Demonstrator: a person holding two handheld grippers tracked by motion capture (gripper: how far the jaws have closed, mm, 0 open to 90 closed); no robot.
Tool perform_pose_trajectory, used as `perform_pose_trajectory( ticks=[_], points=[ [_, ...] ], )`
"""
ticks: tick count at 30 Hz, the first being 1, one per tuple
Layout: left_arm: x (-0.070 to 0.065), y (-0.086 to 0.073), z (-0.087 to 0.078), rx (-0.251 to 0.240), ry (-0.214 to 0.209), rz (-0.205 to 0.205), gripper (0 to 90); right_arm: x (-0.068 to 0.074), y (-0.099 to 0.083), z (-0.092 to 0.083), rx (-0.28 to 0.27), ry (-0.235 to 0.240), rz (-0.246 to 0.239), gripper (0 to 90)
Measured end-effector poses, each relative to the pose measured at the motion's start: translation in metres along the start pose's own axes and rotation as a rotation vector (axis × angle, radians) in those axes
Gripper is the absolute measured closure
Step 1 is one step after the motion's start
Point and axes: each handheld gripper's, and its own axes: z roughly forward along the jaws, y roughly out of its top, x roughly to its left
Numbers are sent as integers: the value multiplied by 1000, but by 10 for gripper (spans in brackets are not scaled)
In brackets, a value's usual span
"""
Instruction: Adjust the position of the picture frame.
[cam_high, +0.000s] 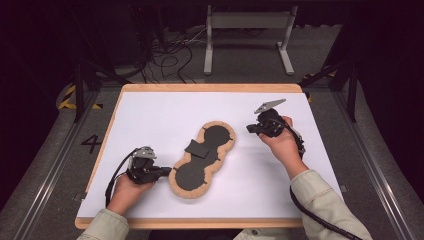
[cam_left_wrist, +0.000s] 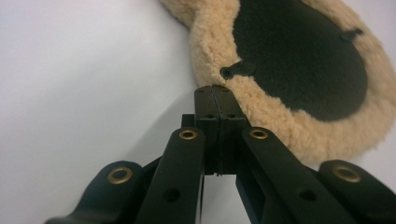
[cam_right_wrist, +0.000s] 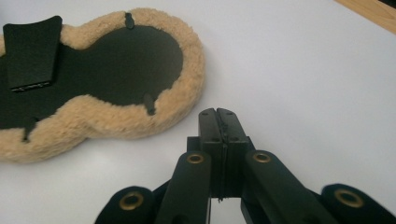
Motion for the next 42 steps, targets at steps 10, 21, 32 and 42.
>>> perform_pose_trajectory(
  ticks=[10, 21, 32, 42],
  points=[
    [-28, 12, 20, 53, -95, 114, 883, 11, -25, -18, -44, 28, 22, 900],
    [-56, 34, 51, 96, -170, 197, 823, 8, -54, -34, -42, 31, 72, 900],
    [-75, 53, 76, 107, -224, 238, 826, 19, -61, -42, -24, 38, 54, 900],
    [-63, 52, 60, 59, -193, 189, 792, 47, -53, -37, -9, 100, -11, 900]
  ],
)
